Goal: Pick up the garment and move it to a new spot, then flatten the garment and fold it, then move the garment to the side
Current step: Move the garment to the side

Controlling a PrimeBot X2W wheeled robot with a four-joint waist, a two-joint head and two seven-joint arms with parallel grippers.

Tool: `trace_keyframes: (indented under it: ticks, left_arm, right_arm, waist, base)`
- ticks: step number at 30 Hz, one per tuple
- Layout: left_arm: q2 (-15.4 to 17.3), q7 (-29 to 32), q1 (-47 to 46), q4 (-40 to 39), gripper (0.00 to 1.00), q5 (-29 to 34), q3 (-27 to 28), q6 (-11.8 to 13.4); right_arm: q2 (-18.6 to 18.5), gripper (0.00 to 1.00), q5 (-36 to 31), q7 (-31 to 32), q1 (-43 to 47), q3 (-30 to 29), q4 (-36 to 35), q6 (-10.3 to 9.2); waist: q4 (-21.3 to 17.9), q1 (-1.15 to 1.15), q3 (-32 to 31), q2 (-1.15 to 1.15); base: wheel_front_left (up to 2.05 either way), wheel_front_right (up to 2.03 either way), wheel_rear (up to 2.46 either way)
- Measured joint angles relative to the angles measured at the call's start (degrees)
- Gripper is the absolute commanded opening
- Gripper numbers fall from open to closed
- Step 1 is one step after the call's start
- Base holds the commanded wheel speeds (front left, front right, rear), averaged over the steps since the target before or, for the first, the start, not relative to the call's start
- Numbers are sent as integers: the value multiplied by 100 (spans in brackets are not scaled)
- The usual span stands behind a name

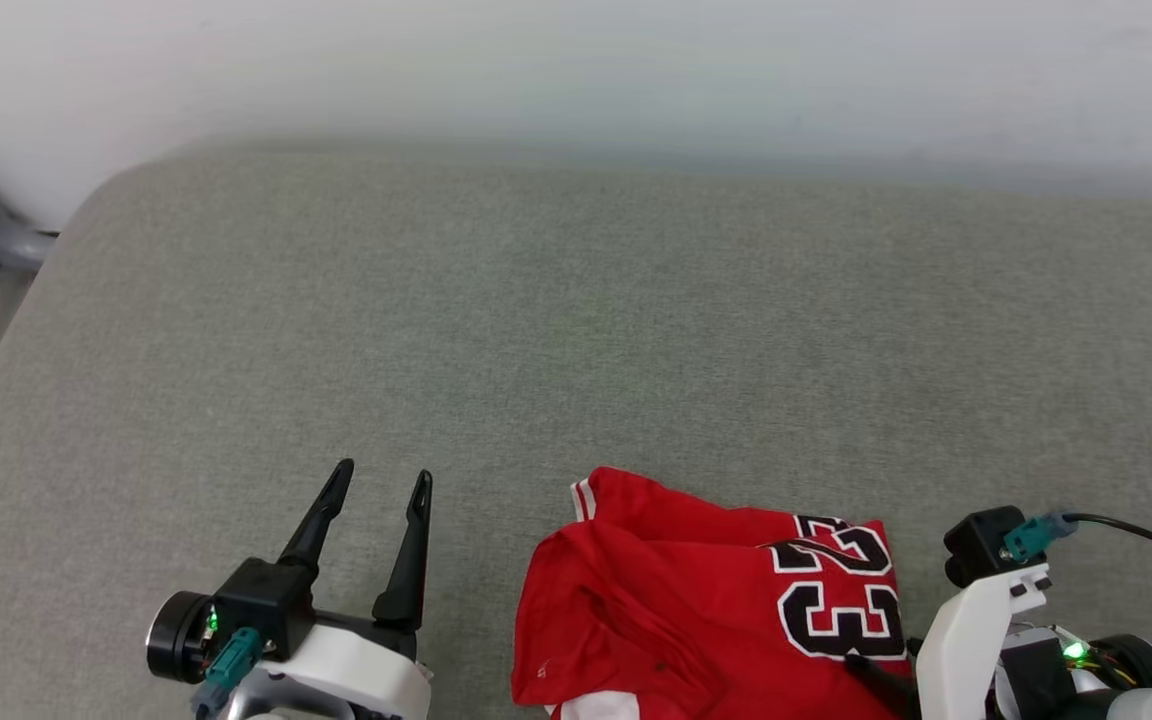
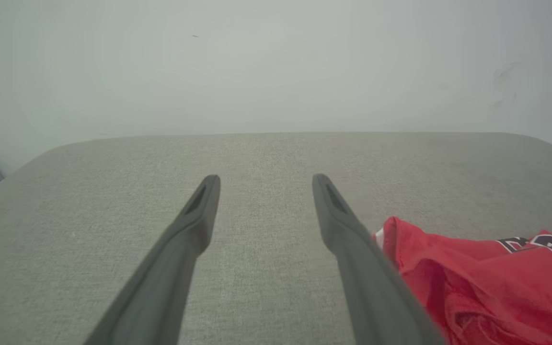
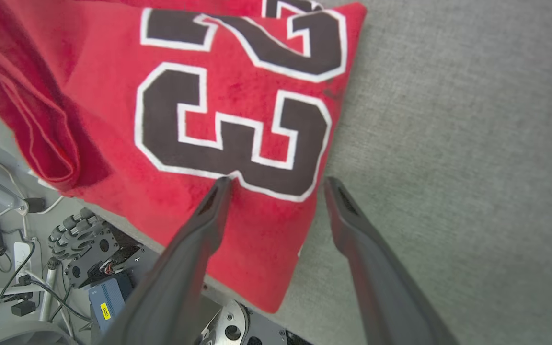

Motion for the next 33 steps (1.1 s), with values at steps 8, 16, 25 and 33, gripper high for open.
trace_keyframes:
  ticks: [8,16,25,33]
  left_arm:
    - [-46,0,-136,74,100,58,-12,-53]
    - [-90,0,-220,121,100,69,12,-83]
    - [-101,0,-157,170,100,111,110,-103]
    - [-131,0,4,111,100,113,80,-114]
  right_arm:
    - [146,100,-310,33,-244,40,643,0]
    - [127,0,-506,-316,-410,247,1159,-1]
    - [-337,0,-844,-1105,-769,817,1225,5]
    - [-1627,0,-1188,-1343,-1248,1730,687,3]
  waist:
    - [316,0,273,0]
    - [513,0,397,0]
    - [326,0,124,0]
    - [-233,0,-91,0]
  base:
    - [0,0,0]
    - [0,0,0]
    - [0,0,0]
    - [0,0,0]
